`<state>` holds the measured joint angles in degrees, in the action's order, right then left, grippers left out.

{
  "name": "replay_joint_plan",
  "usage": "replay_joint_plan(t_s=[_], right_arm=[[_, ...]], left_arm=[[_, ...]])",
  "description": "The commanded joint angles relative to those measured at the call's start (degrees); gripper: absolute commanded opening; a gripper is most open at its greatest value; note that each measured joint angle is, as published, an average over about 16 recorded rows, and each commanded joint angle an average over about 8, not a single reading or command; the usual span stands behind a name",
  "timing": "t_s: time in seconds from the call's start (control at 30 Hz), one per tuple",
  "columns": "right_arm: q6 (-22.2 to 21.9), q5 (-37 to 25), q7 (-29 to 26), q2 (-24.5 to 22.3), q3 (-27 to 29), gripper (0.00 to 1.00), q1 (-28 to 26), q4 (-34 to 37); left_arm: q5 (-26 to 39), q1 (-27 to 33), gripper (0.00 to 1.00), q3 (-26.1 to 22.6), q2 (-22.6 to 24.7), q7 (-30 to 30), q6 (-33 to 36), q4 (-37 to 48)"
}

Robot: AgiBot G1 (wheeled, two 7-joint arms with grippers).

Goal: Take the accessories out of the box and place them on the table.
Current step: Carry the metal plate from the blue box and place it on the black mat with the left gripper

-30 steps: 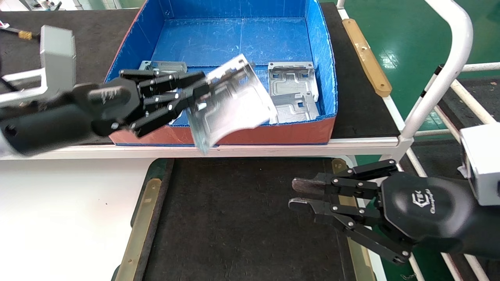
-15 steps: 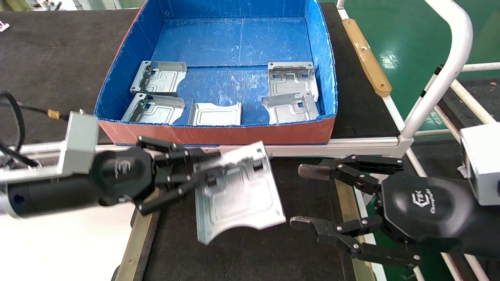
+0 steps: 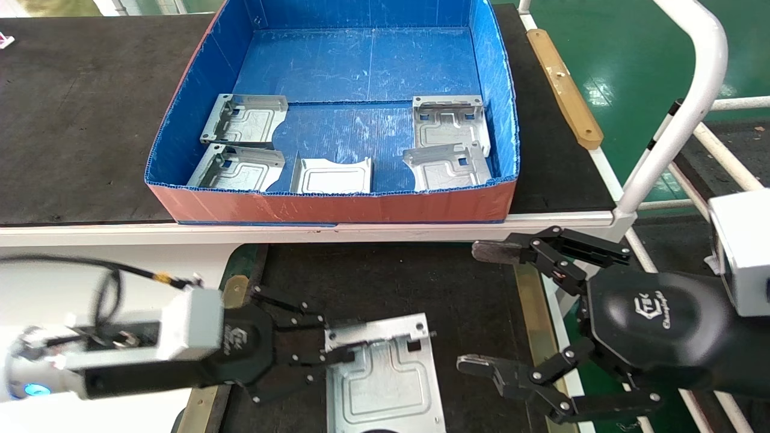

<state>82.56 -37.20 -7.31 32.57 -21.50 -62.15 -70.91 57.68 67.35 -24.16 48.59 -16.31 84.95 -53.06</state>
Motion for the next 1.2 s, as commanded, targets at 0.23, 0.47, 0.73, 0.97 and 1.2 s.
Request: replay_joint_plan(t_s=[0.23, 0.47, 0.73, 0.97, 1.2], right_arm=[[0.0, 0.0, 0.0, 0.0, 0.0, 1.0, 0.0, 0.0], [0.0, 0.0, 0.0, 0.0, 0.0, 1.0, 0.0, 0.0], [0.0, 0.0, 0.0, 0.0, 0.0, 1.0, 0.0, 0.0], [0.0, 0.0, 0.0, 0.0, 0.0, 1.0, 0.0, 0.0], [0.0, 0.0, 0.0, 0.0, 0.0, 1.0, 0.0, 0.0]], left_arm=[[4.82, -3.77, 0.0, -1.6, 3.61, -6.1, -6.01, 0.04], [8.68, -5.25, 0.0, -2.9, 7.8, -9.62, -12.15, 1.19], [11.57, -4.7, 0.0, -4.08, 13.76, -13.71, -17.34, 6.32], [12.94, -1.59, 0.0, -4.72, 19.14, -16.74, -20.0, 13.56], [12.79, 2.77, 0.0, -4.71, 24.17, -20.57, -20.23, 21.37]])
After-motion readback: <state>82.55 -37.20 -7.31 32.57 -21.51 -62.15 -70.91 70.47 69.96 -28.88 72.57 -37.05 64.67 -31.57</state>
